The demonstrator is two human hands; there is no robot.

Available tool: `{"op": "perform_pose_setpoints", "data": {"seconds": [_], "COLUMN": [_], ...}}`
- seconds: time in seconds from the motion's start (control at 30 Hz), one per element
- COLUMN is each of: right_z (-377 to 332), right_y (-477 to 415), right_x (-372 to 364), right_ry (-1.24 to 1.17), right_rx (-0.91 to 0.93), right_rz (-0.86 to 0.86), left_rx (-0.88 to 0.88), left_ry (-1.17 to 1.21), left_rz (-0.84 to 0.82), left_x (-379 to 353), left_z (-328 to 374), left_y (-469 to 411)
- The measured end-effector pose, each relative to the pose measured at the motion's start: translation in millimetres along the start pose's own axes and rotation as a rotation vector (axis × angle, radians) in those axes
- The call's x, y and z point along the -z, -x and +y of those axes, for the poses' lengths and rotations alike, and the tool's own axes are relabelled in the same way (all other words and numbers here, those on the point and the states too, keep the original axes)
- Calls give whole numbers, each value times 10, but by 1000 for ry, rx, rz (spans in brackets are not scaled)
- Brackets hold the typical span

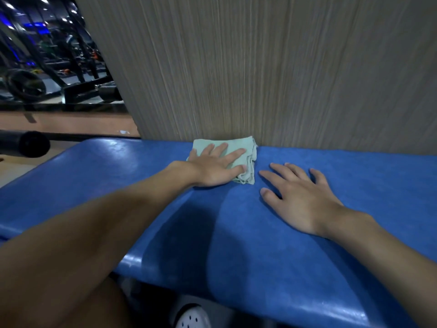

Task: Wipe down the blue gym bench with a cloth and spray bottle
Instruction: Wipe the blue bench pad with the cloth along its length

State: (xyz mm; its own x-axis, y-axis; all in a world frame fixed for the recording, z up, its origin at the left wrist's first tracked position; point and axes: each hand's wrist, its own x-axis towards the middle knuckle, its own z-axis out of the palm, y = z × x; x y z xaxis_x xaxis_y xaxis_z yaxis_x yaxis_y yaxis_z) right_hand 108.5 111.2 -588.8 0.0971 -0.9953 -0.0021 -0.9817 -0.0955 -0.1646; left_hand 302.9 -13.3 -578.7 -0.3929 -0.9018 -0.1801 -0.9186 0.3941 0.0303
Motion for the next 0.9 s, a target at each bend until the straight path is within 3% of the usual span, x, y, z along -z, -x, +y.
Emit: {"op": "perform_pose_setpoints", "data": {"seconds": [0.53, 0.67, 0.9], "right_z": [-105, -208, -181], "right_y": [-40, -153, -182], "right_x": [149, 135, -21], "right_ry": [70, 57, 15], "right_rx": [-32, -1, -12], "right_rz": [-22, -8, -6], "left_rx": [-127, -115, -35], "left_ry": [-80, -101, -25], "left_rz": [101, 101, 49], "left_x": [-385, -350, -135], "left_z": [73, 37, -223], "left_y": [1927, 1654, 341]}}
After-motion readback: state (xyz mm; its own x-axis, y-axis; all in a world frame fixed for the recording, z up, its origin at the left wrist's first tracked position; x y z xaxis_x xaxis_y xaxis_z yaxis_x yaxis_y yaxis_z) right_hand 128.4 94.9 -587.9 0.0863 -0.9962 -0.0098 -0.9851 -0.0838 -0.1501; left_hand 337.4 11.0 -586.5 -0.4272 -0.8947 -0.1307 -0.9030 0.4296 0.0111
